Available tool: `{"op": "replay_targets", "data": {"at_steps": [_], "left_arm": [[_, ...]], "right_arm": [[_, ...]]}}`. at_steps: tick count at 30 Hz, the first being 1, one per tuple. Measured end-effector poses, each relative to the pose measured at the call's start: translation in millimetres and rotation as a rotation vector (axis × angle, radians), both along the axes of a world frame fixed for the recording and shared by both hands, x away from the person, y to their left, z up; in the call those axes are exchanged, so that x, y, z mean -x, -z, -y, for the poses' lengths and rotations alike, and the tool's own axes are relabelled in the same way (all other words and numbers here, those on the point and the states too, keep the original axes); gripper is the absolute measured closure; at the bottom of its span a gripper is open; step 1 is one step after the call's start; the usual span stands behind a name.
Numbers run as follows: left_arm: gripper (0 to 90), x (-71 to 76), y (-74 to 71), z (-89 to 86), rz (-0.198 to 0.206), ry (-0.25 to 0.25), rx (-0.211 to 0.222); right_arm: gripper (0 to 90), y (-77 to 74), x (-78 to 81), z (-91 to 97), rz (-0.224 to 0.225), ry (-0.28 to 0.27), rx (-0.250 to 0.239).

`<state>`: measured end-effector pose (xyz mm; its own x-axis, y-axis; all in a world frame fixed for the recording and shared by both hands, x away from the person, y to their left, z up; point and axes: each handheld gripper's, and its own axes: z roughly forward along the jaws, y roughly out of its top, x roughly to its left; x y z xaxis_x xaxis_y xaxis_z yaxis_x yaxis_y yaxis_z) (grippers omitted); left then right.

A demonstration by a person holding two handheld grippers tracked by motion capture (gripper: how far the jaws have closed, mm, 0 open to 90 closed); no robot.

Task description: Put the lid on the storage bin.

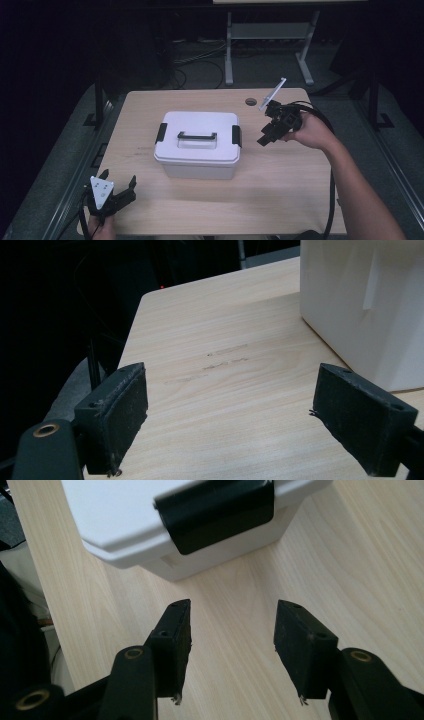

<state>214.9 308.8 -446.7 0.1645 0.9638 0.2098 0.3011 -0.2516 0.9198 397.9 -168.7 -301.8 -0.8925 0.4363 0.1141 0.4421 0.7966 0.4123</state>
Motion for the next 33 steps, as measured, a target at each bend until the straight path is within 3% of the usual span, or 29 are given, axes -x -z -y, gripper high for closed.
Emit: {"op": "replay_targets", "data": {"at_steps": [10,33], "left_arm": [[13.5,0.1,-0.1,-0.3,0.0,0.0,-0.001],[13.6,0.2,0.1,0.5,-0.006,0.002,-0.012]], "right_arm": [[48.0,13.8,4.7,17.4,-0.022,0.031,0.01],[47.3,60.8,20.5,60.4,-0.08,0.102,0.012]]}}
